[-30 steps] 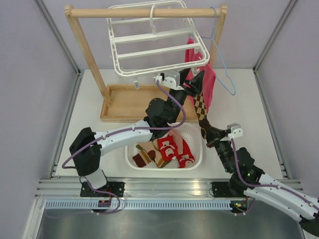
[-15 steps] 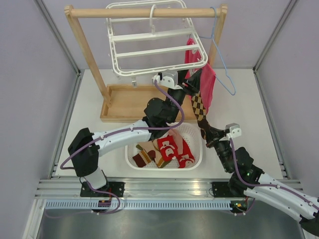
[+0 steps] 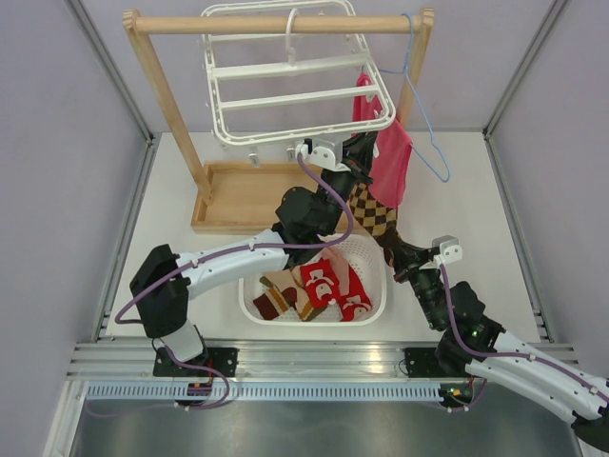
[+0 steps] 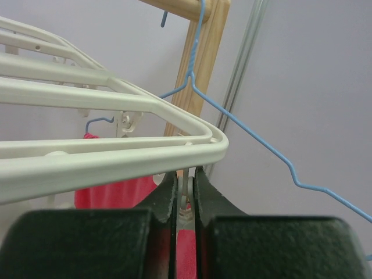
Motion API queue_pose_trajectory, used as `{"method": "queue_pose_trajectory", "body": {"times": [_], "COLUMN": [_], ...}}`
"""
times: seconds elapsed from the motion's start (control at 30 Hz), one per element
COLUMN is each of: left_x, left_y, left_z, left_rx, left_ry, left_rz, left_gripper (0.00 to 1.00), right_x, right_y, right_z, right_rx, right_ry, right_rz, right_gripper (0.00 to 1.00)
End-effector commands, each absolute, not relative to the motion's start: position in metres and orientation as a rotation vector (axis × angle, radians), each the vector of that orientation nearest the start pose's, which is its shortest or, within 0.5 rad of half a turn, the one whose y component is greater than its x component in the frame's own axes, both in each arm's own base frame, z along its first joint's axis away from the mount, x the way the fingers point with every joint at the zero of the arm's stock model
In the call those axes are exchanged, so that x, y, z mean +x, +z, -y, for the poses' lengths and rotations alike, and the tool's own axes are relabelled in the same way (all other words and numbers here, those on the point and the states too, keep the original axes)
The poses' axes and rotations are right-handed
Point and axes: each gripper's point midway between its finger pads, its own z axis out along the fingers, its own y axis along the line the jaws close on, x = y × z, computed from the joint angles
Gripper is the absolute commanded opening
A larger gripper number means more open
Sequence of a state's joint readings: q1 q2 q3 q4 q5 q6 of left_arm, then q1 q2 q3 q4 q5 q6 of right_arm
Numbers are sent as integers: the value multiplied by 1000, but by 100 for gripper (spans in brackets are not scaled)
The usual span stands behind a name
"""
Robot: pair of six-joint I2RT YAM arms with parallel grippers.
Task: Remove the socks clipped to the hanger
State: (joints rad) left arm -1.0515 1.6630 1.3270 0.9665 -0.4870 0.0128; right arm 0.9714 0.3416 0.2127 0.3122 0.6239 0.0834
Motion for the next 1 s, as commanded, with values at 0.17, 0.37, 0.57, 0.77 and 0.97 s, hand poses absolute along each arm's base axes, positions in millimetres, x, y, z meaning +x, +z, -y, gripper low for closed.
{"method": "queue_pose_trajectory", "body": {"times": [0.17,0.37,0.57,0.77,0.97], "left_x": [313,316,316,299,279], "left_y": [485,473,432,388,329], "left_z": [384,386,394,389,369], "left_rx": [78,80,176,280,347], "left_ry": [-718,-709,-633,-504,-475], "left_rz": [-976,-1027,-1144,-1206,-1330], "left_gripper": [2,27,96,100,100], "right_x": [217,217,217,218,222], "right_y": [249,250,256,264,271], "right_z": [-146,-146,-144,-139,-144], "right_rx": [-85,-85,-94,-106,-177], "right_ry": [482,481,466,424,361], "right_rz": [-1400,-1398,-1402,-1420,-1475], "right_gripper": [1,1,1,1,1]}}
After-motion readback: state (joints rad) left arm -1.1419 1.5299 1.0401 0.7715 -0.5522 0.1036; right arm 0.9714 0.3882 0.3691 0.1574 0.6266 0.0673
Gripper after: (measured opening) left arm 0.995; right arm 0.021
